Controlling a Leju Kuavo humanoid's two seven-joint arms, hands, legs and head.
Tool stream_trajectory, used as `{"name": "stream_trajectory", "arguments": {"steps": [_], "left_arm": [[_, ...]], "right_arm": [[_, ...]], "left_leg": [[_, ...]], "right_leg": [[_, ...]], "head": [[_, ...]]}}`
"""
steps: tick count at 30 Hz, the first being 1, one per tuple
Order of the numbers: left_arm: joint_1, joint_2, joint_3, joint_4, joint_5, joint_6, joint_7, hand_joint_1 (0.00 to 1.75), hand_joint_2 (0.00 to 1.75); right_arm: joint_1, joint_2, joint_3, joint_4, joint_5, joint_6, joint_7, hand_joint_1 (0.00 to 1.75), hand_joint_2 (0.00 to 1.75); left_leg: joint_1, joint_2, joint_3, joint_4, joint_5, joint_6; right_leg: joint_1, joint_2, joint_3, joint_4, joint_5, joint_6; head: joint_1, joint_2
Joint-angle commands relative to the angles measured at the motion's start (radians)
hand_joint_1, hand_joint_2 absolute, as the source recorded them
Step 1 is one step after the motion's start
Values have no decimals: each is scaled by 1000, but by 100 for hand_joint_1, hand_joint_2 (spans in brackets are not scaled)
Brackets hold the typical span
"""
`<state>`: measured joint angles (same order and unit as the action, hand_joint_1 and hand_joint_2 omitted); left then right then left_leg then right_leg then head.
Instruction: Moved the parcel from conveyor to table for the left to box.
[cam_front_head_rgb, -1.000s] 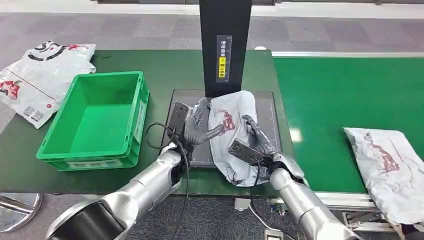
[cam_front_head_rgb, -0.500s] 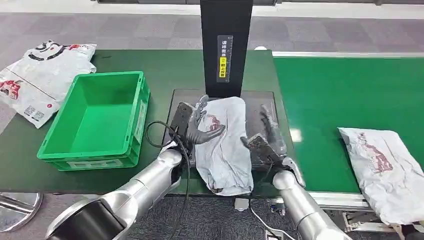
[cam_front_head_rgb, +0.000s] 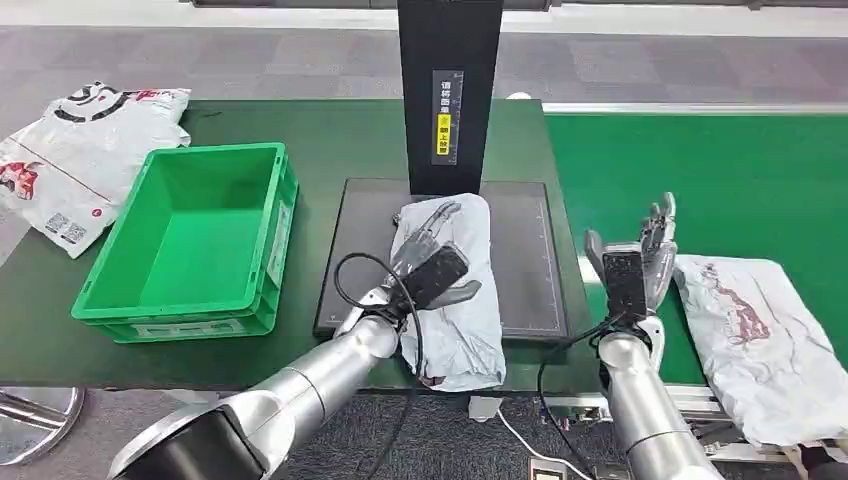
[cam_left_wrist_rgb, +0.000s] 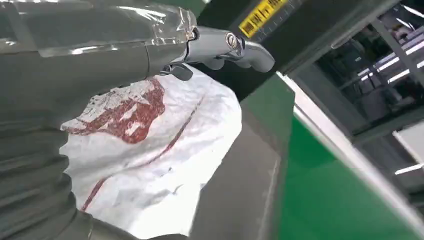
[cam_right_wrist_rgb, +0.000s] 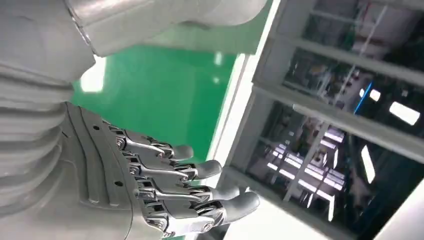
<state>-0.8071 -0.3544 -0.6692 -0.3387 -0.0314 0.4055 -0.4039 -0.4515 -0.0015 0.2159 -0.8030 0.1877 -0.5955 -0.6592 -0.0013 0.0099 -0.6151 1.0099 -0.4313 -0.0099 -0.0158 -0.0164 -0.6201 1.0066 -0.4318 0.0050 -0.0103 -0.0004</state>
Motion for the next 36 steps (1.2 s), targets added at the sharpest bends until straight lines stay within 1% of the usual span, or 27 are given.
{"name": "stream_trajectory", "arguments": {"steps": [1, 3, 4, 5, 9, 10, 11, 12, 13, 14, 15, 16, 18, 19, 23, 29, 32, 34, 36], "left_arm": [[-49, 16, -422, 97, -339, -101, 289, 0, 175], [-50, 16, -567, 113, -506, -224, 404, 0, 175], [-44, 16, -574, 114, -518, -242, 414, 0, 175], [-42, 14, -634, 123, -587, -317, 449, 0, 175], [-31, 19, -683, 134, -669, -467, 495, 0, 175], [-31, 22, -682, 132, -669, -467, 494, 0, 175], [-31, 23, -681, 132, -670, -467, 494, 0, 175], [-35, 23, -685, 137, -680, -509, 497, 0, 175], [-37, 26, -679, 135, -683, -521, 499, 0, 175], [-40, 27, -679, 137, -685, -542, 495, 26, 175], [-44, 29, -673, 134, -683, -565, 481, 147, 175], [-49, 31, -654, 132, -672, -557, 475, 175, 175], [-52, 32, -640, 130, -670, -547, 470, 175, 175], [-52, 36, -609, 121, -653, -502, 465, 175, 175], [-77, 47, -505, 108, -612, -267, 422, 175, 175], [-85, 44, -497, 112, -614, -272, 416, 175, 175], [-93, 53, -439, 90, -598, -112, 379, 175, 175], [-121, 60, -358, 71, -584, 1, 330, 175, 175], [-146, 70, -283, 46, -586, 68, 293, 175, 175]], "right_arm": [[-27, -23, -76, -15, -8, 21, 33, 0, 175], [-22, -21, -92, -29, -12, 62, 43, 0, 175], [-17, -19, -96, -37, -8, 64, 47, 0, 175], [-2, -13, -105, -61, -2, 76, 51, 0, 175], [24, 5, -110, -113, 39, 98, 72, 0, 175], [23, 7, -109, -114, 42, 96, 74, 0, 175], [22, 8, -109, -114, 43, 95, 75, 0, 175], [19, 11, -109, -110, 49, 103, 75, 0, 175], [16, 13, -109, -105, 54, 109, 78, 0, 175], [13, 15, -108, -102, 57, 112, 79, 0, 175], [2, 19, -105, -93, 64, 115, 82, 0, 175], [-8, 22, -106, -85, 65, 119, 86, 0, 175], [-14, 22, -104, -77, 74, 121, 89, 0, 175], [-13, 20, -105, -79, 75, 126, 88, 0, 175], [5, 16, -104, -100, 81, 153, 94, 0, 175], [6, 16, -105, -101, 82, 155, 95, 0, 175], [6, 14, -103, -98, 87, 156, 94, 0, 175], [5, 15, -105, -96, 83, 160, 95, 0, 175], [4, 15, -107, -96, 82, 156, 97, 0, 175]], "left_leg": [[1, -1, 3, -1, -1, 0], [1, -2, 4, -1, -1, 0], [0, -1, 2, -1, 0, 0], [1, -1, 4, -2, -1, 0], [0, 0, 3, -1, -1, 0], [0, 0, 2, -1, -1, 0], [1, 1, 4, -2, -1, 0], [1, 1, 4, -1, -1, 0], [1, 1, 6, -3, -1, 0], [0, 2, 5, -2, -1, 0], [1, 1, 6, -1, -2, 0], [1, 3, 7, -2, -2, 0], [0, 3, 8, -2, -3, 2], [1, 4, 9, -3, -2, 2], [0, 3, 12, -2, -3, 2], [1, 1, 12, -1, -2, 2], [1, 2, 12, -2, -2, 2], [0, 1, 11, -1, -2, 2], [1, 1, 9, 1, -2, 2]], "right_leg": [[1, 1, 4, -2, -1, -1], [1, 0, 4, -2, -1, -1], [0, 0, 3, -1, -1, 0], [0, 0, 4, -2, -1, -1], [0, 1, 3, -1, -1, 0], [0, 1, 2, -1, 0, 0], [1, 2, 4, -2, 0, -1], [0, 2, 4, -2, 0, 0], [1, 3, 7, -3, 0, -1], [0, 3, 5, -2, 0, 0], [1, 2, 6, -2, 0, 0], [0, 4, 7, -2, 1, 0], [0, 4, 8, -1, 0, 0], [0, 5, 9, -3, 1, 0], [0, 4, 13, -2, 0, 0], [1, 1, 13, -2, 0, 1], [0, 3, 13, -2, 0, 0], [0, 1, 12, 0, -1, 1], [1, 1, 10, 1, -1, 0]], "head": [[0, 0], [0, 0], [0, 0], [0, 0], [0, 0], [0, 0], [0, 0], [0, 0], [0, 0], [0, 0], [0, 0], [0, 0], [0, 0], [0, 0], [0, 0], [0, 0], [0, 0], [0, 0], [0, 0]]}}
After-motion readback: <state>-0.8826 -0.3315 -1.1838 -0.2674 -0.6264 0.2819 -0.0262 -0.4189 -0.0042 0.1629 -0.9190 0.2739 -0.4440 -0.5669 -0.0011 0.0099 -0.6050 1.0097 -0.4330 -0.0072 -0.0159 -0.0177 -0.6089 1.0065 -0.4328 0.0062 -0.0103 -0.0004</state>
